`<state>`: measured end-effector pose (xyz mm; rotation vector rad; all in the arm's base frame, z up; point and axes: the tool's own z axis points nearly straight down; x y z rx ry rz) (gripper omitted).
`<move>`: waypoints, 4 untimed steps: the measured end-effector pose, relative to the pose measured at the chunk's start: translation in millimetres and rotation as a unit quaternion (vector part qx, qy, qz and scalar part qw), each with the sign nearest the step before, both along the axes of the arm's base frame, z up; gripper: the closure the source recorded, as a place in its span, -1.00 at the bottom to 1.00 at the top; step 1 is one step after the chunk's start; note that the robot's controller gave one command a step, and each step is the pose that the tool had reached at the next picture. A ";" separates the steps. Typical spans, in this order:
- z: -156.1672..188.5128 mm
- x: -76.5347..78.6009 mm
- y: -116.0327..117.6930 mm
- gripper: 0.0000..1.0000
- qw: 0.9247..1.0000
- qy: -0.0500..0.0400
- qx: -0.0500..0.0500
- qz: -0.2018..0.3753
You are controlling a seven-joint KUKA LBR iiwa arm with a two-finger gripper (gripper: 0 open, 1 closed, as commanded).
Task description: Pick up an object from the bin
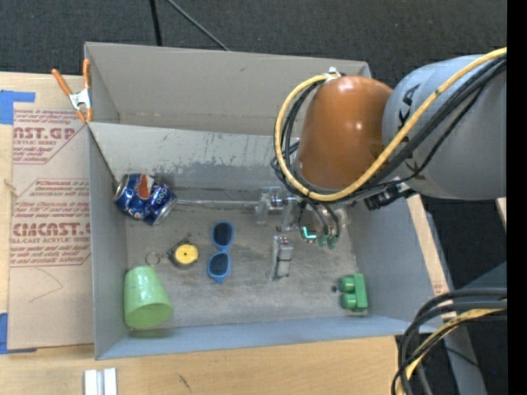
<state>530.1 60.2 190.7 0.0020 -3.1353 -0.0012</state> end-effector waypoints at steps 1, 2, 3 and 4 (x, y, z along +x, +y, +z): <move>-121.4 41.3 70.6 -1.00 1.000 -0.001 0.001 -0.019; -117.7 34.7 93.5 -1.00 0.975 -0.003 0.000 -0.224; -117.6 34.9 92.4 1.00 0.975 -0.003 -0.001 -0.224; -117.6 34.8 92.5 -1.00 0.975 -0.003 -0.001 -0.224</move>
Offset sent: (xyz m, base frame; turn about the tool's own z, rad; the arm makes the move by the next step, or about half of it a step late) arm 0.0428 0.0669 -0.1163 0.0432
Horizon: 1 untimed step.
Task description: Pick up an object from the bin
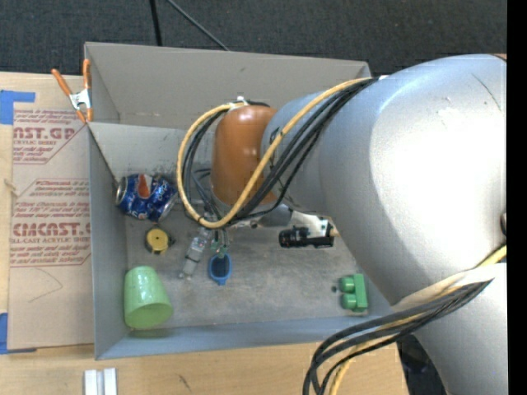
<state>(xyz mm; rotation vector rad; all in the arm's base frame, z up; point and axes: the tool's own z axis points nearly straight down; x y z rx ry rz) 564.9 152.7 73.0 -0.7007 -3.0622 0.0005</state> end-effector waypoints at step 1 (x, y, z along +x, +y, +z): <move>52.4 -75.9 -28.8 -1.00 0.997 0.000 0.000 0.072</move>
Offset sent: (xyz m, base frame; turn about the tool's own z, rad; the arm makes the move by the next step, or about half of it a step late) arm -0.0749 -0.0285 0.0518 -0.1435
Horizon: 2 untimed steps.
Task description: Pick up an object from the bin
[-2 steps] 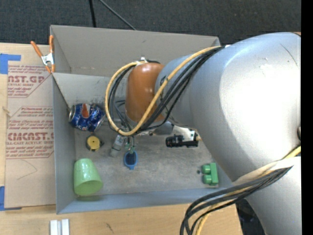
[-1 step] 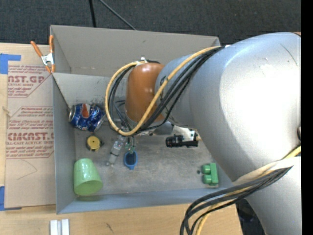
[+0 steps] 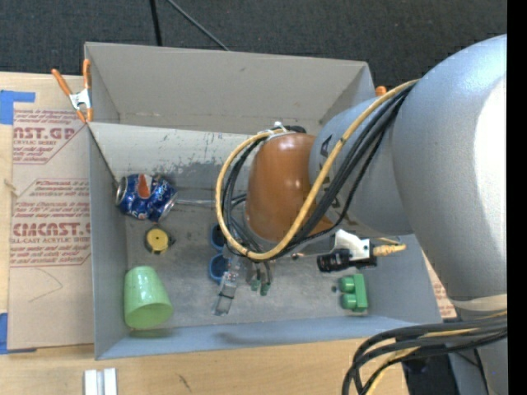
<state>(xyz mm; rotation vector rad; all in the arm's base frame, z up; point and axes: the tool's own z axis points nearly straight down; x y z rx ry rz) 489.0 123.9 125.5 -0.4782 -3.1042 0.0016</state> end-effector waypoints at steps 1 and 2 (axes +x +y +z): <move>22.9 16.8 -20.7 -1.00 1.000 -0.002 0.000 -0.017; -58.8 46.4 -12.2 -1.00 0.999 0.001 0.000 -0.038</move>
Offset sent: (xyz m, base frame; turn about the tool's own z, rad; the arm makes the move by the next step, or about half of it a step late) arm 0.0159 -0.0201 0.0223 0.0325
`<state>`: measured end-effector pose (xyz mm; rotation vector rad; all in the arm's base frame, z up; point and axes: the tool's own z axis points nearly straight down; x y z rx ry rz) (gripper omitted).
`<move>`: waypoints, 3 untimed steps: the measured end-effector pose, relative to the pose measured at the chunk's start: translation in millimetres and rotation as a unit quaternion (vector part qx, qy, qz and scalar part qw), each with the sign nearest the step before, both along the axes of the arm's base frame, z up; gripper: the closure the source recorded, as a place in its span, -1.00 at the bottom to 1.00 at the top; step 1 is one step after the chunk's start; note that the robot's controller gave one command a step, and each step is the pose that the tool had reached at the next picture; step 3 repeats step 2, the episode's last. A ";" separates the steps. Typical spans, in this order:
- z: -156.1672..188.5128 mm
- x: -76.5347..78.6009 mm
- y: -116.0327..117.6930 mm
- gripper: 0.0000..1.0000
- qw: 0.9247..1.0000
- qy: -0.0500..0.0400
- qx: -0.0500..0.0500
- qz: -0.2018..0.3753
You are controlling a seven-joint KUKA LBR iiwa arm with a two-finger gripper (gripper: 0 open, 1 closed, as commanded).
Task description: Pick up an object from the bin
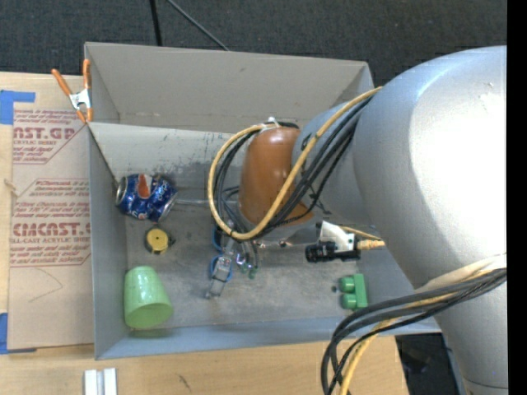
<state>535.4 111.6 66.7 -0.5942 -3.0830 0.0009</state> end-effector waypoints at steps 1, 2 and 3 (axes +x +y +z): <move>5.7 0.8 0.5 1.00 1.000 -0.002 0.001 0.000; 160.3 -28.7 9.0 1.00 1.000 -0.004 0.001 0.002; 160.3 -28.7 9.0 1.00 1.000 -0.004 0.001 0.002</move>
Offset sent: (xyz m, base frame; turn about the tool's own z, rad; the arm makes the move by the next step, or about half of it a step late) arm 0.0000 0.0000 0.0000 0.0000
